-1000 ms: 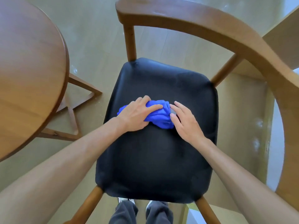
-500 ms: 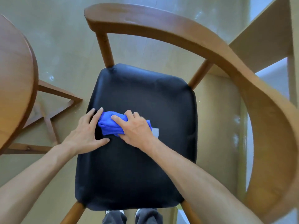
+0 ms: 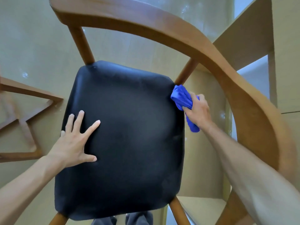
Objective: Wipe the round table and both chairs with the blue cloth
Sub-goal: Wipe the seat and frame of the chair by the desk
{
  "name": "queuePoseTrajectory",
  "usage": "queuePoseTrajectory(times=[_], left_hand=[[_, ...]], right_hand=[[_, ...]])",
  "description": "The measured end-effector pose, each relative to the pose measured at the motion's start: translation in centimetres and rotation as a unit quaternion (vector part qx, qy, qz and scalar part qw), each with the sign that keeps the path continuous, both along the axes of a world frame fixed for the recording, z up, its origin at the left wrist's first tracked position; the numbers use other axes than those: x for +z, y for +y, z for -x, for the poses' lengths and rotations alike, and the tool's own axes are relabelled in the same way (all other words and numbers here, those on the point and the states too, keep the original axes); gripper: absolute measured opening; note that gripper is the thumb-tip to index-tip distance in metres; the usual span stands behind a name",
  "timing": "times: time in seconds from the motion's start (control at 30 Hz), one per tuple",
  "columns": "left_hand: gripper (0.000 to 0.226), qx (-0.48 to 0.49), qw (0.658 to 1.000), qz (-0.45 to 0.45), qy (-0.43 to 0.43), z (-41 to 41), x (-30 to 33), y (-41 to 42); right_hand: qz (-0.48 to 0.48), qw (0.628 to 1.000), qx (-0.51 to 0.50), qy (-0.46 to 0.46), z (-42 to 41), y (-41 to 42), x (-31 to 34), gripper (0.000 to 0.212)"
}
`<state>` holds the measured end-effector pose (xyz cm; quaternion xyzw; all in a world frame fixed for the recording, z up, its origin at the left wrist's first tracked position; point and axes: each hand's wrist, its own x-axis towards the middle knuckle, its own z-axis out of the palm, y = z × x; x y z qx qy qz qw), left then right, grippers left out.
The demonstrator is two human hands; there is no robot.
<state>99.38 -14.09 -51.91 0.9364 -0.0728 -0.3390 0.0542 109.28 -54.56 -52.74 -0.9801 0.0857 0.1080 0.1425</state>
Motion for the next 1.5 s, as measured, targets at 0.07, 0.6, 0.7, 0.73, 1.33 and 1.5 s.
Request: queuePoseTrajectory(times=[0.07, 0.6, 0.7, 0.73, 1.33, 1.5], left_hand=[[0.137, 0.003, 1.0, -0.002, 0.008, 0.0, 0.0, 0.0], [0.127, 0.03, 0.999, 0.009, 0.022, 0.0, 1.1, -0.3], [0.127, 0.036, 0.999, 0.02, 0.015, 0.2, 0.5, -0.2], [0.127, 0.037, 0.999, 0.023, 0.012, 0.3, 0.3, -0.1], [0.124, 0.03, 0.999, 0.004, 0.015, 0.8, -0.5, -0.3], [0.123, 0.034, 0.999, 0.005, 0.02, 1.0, -1.0, -0.4]], right_hand=[[-0.087, 0.988, -0.129, -0.011, 2.1, 1.7, -0.7, 0.052], [0.06, 0.937, 0.326, 0.113, 9.0, 6.0, 3.4, 0.056], [0.035, 0.997, 0.063, 0.024, -0.6, 7.2, 3.0, 0.054], [-0.002, 1.0, -0.029, 0.008, -3.0, 8.6, 2.7, 0.054], [0.04, 0.992, -0.121, -0.022, -6.5, 12.3, 1.3, 0.047], [0.019, 0.979, -0.203, -0.01, -9.5, 17.6, 1.1, 0.041]])
